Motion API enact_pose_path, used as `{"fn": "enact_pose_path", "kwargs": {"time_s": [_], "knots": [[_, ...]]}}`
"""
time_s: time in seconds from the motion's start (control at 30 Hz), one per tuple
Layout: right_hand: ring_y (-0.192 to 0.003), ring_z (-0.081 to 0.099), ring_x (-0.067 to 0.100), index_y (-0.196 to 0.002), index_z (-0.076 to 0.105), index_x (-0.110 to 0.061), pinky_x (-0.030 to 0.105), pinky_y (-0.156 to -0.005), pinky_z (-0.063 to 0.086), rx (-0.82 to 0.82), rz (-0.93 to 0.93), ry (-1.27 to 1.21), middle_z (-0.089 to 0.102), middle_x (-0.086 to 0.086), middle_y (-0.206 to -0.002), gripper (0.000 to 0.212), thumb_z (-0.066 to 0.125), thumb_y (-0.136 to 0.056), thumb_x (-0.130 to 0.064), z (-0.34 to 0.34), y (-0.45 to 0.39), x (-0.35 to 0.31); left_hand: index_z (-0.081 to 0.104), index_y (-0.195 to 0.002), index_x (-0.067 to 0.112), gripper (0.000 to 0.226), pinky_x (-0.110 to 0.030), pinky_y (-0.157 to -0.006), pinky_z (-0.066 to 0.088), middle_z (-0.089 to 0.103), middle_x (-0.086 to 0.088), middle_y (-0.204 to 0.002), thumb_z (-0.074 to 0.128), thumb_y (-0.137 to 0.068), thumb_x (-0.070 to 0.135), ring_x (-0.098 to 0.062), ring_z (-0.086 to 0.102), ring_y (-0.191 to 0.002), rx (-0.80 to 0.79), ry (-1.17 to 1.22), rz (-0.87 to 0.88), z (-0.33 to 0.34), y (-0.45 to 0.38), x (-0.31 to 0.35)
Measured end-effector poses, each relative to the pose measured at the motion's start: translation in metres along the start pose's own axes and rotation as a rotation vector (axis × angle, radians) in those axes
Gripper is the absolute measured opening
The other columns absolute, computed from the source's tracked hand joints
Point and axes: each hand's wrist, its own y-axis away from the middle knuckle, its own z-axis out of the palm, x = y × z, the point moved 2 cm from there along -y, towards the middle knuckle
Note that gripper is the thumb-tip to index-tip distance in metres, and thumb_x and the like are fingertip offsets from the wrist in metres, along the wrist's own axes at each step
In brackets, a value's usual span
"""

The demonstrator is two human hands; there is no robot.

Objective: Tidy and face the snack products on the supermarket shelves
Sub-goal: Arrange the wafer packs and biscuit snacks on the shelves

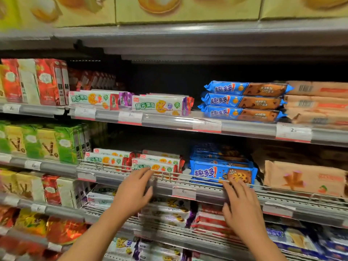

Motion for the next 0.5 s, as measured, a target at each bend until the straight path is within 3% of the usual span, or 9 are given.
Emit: {"fn": "enact_pose_path", "kwargs": {"time_s": [0.1, 0.17, 0.27, 0.37, 0.5], "knots": [[-0.120, 0.061, 0.030, -0.135, 0.062, -0.013, 0.050, -0.104, 0.049, 0.104, 0.047, -0.075, 0.065, 0.008, -0.134, 0.059, 0.077, -0.080, -0.023, -0.018, -0.007, -0.019, 0.055, -0.139, 0.020, 0.051, -0.040, -0.109, 0.043, 0.054, 0.001, -0.140, 0.047, -0.093, 0.038, -0.021, 0.050, -0.130, 0.193, 0.043, 0.094, -0.035, -0.013, -0.026], [-0.105, 0.068, 0.028, -0.127, 0.066, -0.013, 0.046, -0.093, 0.055, 0.201, 0.029, -0.100, 0.071, 0.005, -0.119, 0.051, 0.079, -0.079, -0.018, -0.034, -0.015, -0.038, 0.057, -0.137, 0.016, 0.050, -0.043, -0.107, 0.042, 0.053, -0.004, -0.140, 0.050, -0.091, 0.034, -0.027, 0.050, -0.128, 0.341, 0.047, 0.162, -0.059, -0.027, -0.048], [-0.104, 0.069, 0.026, -0.123, 0.069, -0.014, 0.043, -0.090, 0.057, 0.324, 0.006, -0.128, 0.072, 0.001, -0.116, 0.043, 0.078, -0.081, -0.016, -0.069, -0.039, -0.074, 0.050, -0.143, 0.010, 0.060, -0.050, -0.112, 0.034, 0.044, -0.012, -0.150, 0.053, -0.087, 0.031, -0.036, 0.040, -0.139, 0.503, 0.000, 0.192, -0.090, -0.049, -0.079], [-0.106, 0.067, 0.023, -0.122, 0.068, -0.017, 0.041, -0.091, 0.056, 0.430, -0.041, -0.161, 0.071, -0.002, -0.118, 0.037, 0.073, -0.086, -0.019, -0.107, -0.068, -0.117, 0.044, -0.147, 0.008, 0.066, -0.056, -0.114, 0.030, 0.037, -0.017, -0.155, 0.048, -0.087, 0.034, -0.042, 0.034, -0.141, 0.537, -0.038, 0.158, -0.109, -0.067, -0.103], [-0.109, 0.065, 0.024, -0.122, 0.068, -0.014, 0.039, -0.093, 0.055, 0.522, -0.126, -0.113, 0.070, 0.002, -0.119, 0.035, 0.068, -0.088, -0.021, -0.148, -0.107, -0.166, 0.038, -0.152, 0.009, 0.073, -0.062, -0.115, 0.026, 0.029, -0.018, -0.160, 0.042, -0.086, 0.042, -0.043, 0.027, -0.146, 0.430, -0.079, 0.127, -0.113, -0.082, -0.123]]}}
